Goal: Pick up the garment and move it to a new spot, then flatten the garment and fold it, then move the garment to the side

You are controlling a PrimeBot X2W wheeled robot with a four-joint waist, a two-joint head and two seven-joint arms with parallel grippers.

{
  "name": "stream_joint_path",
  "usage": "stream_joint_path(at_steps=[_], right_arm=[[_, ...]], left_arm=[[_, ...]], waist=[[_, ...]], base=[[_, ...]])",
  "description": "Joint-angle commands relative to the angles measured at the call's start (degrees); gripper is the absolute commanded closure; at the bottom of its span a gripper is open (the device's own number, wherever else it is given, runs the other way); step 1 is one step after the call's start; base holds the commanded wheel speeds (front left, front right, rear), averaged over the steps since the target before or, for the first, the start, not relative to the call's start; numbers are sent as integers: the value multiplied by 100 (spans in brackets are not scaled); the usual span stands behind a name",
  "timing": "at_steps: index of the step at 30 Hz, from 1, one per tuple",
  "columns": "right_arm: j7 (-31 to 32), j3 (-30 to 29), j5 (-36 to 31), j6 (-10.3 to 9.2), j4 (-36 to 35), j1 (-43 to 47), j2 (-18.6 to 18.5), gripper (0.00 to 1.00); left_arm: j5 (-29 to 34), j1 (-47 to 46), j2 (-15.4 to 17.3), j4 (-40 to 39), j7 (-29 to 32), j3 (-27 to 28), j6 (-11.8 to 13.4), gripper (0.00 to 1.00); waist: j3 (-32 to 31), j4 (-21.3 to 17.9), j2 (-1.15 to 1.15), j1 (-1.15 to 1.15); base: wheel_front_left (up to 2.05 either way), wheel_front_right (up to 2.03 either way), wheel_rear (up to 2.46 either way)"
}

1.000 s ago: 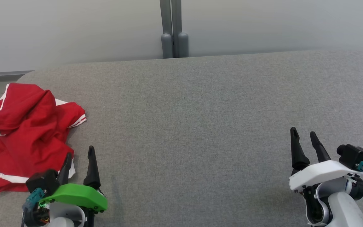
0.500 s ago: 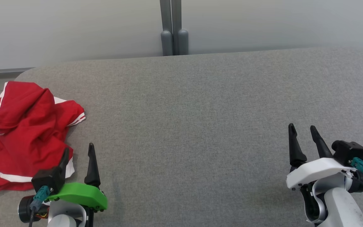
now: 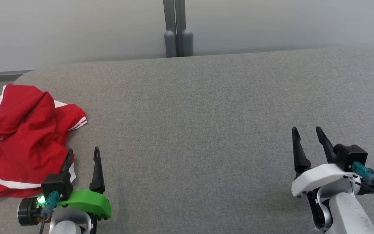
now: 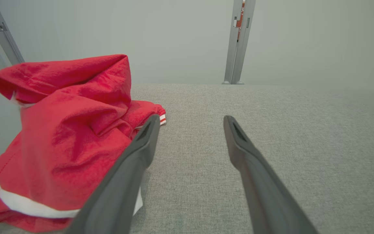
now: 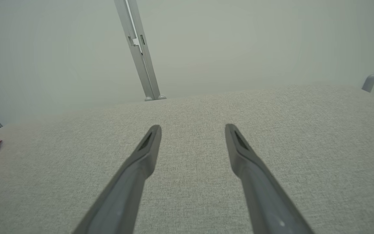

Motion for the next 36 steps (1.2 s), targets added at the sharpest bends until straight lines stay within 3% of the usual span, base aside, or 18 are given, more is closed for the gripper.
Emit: stream_joint_path(at_steps=[1,25,36], right_arm=[[-57,7,-143,3,6,-81,-12,0],[-254,19,-962,3,119,-117,-7,0],[-252,92,-910,3,109,-143,-6,0]], left_arm=[[131,-49,43,7,-54,3,29,0],[951,-31,-16,92,-252,25,104,0],[937,-105,-34,93,-246,102,84,0]], waist=[[-8,2,0,0],[37,111,0,0],[151,809,0,0]], base=[[0,0,0],[0,0,0],[0,0,0]])
